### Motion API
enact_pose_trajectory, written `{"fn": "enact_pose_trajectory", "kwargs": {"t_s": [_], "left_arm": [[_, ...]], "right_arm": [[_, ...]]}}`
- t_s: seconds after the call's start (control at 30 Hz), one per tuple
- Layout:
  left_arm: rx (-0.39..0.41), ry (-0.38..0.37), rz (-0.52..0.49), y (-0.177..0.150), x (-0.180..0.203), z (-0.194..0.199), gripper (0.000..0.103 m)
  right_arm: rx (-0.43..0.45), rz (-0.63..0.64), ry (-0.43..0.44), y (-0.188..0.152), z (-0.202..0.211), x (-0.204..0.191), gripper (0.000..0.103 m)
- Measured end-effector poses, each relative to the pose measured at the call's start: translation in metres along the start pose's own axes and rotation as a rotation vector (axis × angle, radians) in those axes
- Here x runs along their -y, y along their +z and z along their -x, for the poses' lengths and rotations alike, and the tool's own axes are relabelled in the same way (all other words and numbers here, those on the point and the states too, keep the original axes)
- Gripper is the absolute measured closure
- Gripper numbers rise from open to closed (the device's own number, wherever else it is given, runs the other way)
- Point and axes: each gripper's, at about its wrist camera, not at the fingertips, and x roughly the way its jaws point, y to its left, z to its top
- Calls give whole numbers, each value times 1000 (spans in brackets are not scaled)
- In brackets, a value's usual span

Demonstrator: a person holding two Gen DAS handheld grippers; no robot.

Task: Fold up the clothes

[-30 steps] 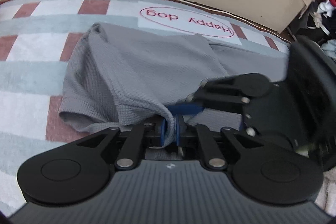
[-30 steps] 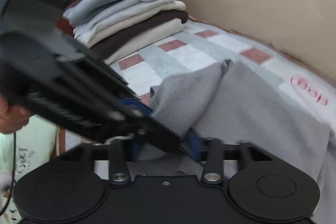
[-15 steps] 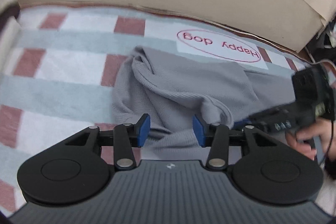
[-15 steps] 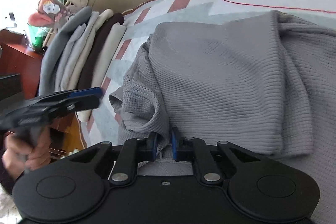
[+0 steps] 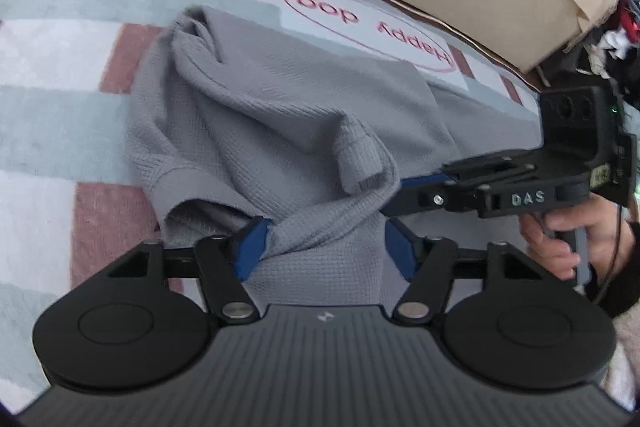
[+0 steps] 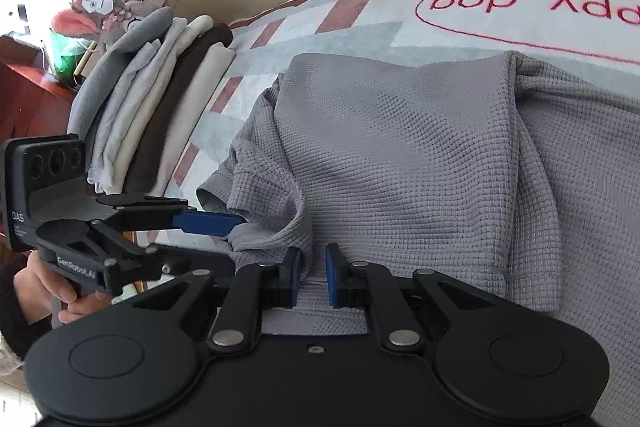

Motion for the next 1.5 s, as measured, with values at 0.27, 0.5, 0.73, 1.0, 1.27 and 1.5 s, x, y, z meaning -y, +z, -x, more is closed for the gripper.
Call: {"fn": "enact_pose_trajectory", "kwargs": {"t_s": [0.27, 0.5, 0.73, 1.0, 1.27, 1.5], "left_arm": [[224, -66, -82, 1, 47, 60, 103], [99, 101, -128, 3, 36, 28, 95], [69, 84, -43, -7, 17, 0, 91], [54, 61, 10, -17, 8, 1, 91], [49, 103, -41, -25, 11, 4, 91], [49, 167, -138, -22, 19, 17, 78]], "right_arm": [[15, -40, 9, -2, 2, 6, 90], [46, -71, -31, 4, 17, -1, 78], [191, 224, 100, 4, 52, -60, 79], [51, 716, -214, -20, -13, -117, 79], [47, 863, -367, -22, -50, -123, 91], [271, 449, -146, 14, 18, -78, 103]]}}
